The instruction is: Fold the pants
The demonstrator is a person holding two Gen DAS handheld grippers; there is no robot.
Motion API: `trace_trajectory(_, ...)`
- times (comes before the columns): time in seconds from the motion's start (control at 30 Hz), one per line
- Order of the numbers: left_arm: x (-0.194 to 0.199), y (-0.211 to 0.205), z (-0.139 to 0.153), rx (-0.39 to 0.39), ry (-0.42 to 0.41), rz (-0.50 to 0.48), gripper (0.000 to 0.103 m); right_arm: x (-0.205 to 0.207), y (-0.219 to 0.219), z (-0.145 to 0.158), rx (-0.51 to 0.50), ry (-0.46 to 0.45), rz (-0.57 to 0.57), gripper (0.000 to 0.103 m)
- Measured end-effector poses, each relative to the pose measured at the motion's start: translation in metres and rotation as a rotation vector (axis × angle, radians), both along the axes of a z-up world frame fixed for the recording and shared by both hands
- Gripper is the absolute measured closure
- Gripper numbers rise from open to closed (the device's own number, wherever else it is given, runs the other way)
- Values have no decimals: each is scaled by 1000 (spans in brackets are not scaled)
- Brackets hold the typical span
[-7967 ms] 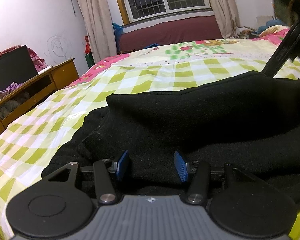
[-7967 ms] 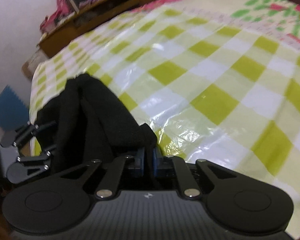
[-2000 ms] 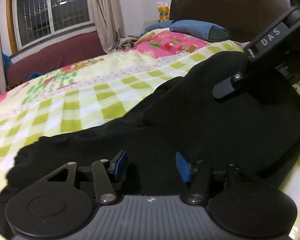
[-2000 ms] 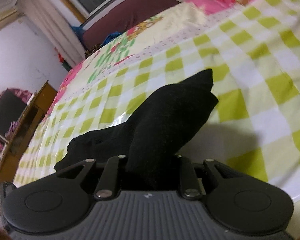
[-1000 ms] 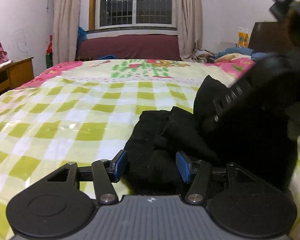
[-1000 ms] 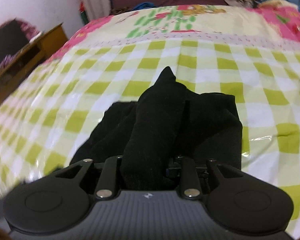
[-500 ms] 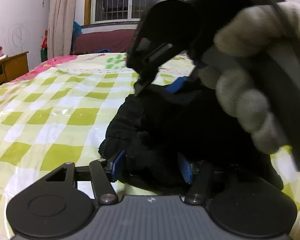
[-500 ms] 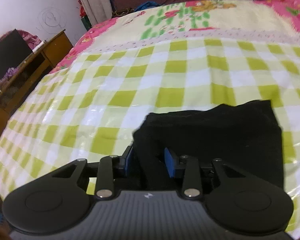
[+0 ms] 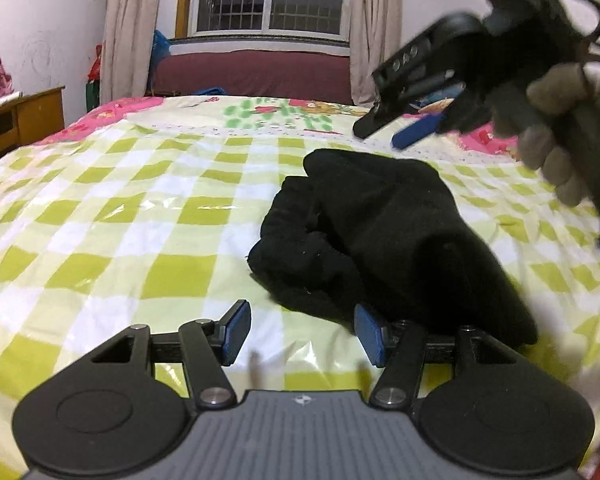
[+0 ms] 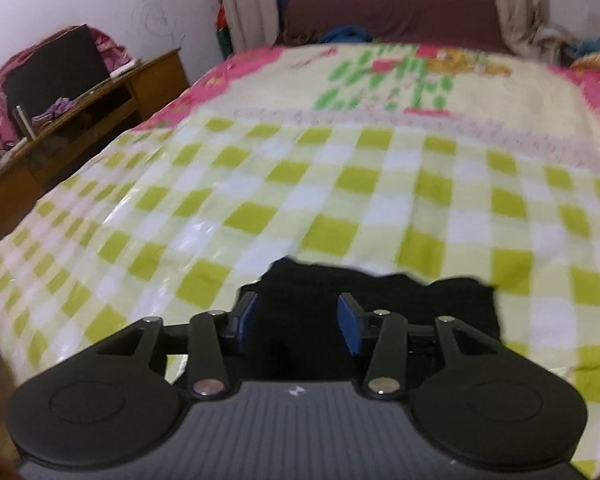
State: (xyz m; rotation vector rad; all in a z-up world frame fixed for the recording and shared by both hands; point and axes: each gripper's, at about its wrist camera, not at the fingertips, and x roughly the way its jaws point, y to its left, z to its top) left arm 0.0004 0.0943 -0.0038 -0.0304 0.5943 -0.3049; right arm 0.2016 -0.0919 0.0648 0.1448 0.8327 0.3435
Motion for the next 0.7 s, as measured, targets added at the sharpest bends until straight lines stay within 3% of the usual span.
trace_trajectory(0.07, -4, 2, 9, -41, 2, -11, 32, 7, 14, -2, -25, 14, 56, 51)
trace_trajectory(0.13, -6, 0, 22, -75, -19, -39, 32, 17, 32, -6, -112, 16, 93, 44)
trace_trajectory(0.27, 0, -17, 34, -91, -38, -56, 24, 28, 52, -20, -194, 75, 133, 44)
trace_trajectory(0.37, 16, -38, 24, -67, 4, -57, 23, 32, 60, -36, -304, 71, 146, 45)
trace_trajectory(0.43, 19, -47, 24, -35, 37, -52, 24, 38, 53, -42, -290, 96, 147, 51)
trace_trajectory(0.47, 15, -46, 27, -44, 35, -55, 24, 40, 48, -41, -271, 106, 147, 55)
trace_trajectory(0.53, 1, -38, 37, -95, 17, -70, 21, 42, 38, -38, -223, 129, 150, 73)
trace_trajectory(0.6, -5, -35, 42, -118, 22, -67, 16, 42, 30, -35, -178, 142, 142, 82)
trace_trajectory(0.7, -2, -50, 37, -117, 46, -88, 16, 39, 22, -30, -125, 149, 117, 86)
